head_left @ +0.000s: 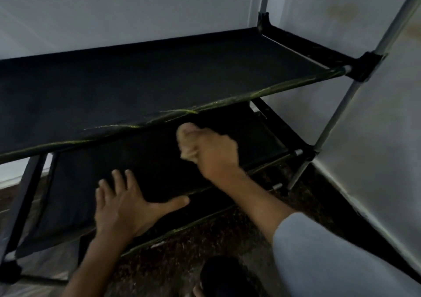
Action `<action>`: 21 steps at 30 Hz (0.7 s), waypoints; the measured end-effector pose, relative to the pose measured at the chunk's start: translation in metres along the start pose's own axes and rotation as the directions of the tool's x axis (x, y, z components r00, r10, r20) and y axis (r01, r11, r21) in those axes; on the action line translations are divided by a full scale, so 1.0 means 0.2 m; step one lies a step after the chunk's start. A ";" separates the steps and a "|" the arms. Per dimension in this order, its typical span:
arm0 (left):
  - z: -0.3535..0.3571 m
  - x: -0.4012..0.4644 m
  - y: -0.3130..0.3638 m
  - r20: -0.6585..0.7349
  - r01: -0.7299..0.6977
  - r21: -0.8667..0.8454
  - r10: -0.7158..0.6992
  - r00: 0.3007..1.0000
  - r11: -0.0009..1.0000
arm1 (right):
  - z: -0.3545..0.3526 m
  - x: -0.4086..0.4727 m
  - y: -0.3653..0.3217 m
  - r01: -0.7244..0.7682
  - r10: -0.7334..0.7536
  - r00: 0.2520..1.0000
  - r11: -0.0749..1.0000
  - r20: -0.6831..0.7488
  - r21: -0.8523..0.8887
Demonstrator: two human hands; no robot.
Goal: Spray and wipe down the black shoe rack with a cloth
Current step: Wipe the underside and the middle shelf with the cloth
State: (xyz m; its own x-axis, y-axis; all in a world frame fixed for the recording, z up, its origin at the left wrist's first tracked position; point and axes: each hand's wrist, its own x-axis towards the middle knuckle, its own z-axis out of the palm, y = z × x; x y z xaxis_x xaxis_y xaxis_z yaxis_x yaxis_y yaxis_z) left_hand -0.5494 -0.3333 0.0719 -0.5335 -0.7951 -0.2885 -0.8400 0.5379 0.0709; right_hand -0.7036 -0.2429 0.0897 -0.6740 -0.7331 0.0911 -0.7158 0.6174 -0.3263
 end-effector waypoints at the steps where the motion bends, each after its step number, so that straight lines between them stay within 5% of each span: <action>1: 0.01 0.01 0.07 0.005 -0.027 -0.024 0.027 1.000 0.999 | 0.01 -0.02 -0.04 0.115 -0.115 0.993 0.993 0.035 -0.001; 3: 0.03 0.02 0.20 -0.008 -0.090 -0.053 0.090 0.996 0.995 | 0.02 -0.05 -0.04 0.237 -0.234 0.970 0.970 0.069 -0.049; 6: 0.07 0.04 0.28 -0.051 -0.159 -0.081 0.155 0.987 0.984 | 0.00 -0.02 0.07 0.220 -0.215 0.975 0.968 0.049 -0.120; 11: 0.11 0.01 0.26 -0.130 -0.149 -0.032 0.144 0.981 0.988 | -0.05 0.21 0.47 -0.120 0.100 0.991 0.953 -0.086 -0.279; 15: 0.10 -0.02 0.26 -0.215 -0.177 -0.130 0.146 0.965 0.976 | -0.07 0.35 0.64 -0.283 0.280 0.959 0.955 -0.043 -0.085; 21: 0.09 -0.04 0.27 -0.212 -0.162 -0.349 0.091 0.973 0.923 | -0.08 0.29 0.21 -0.119 0.119 0.993 0.993 -0.012 0.008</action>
State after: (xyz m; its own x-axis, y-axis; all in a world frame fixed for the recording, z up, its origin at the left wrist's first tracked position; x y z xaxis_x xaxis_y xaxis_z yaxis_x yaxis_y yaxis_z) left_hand -0.5880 -0.2935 0.0608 -0.6163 -0.7843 -0.0715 -0.7233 0.5277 0.4454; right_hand -0.7757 -0.2540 0.0955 -0.7564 -0.6511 0.0629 -0.6292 0.6978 -0.3423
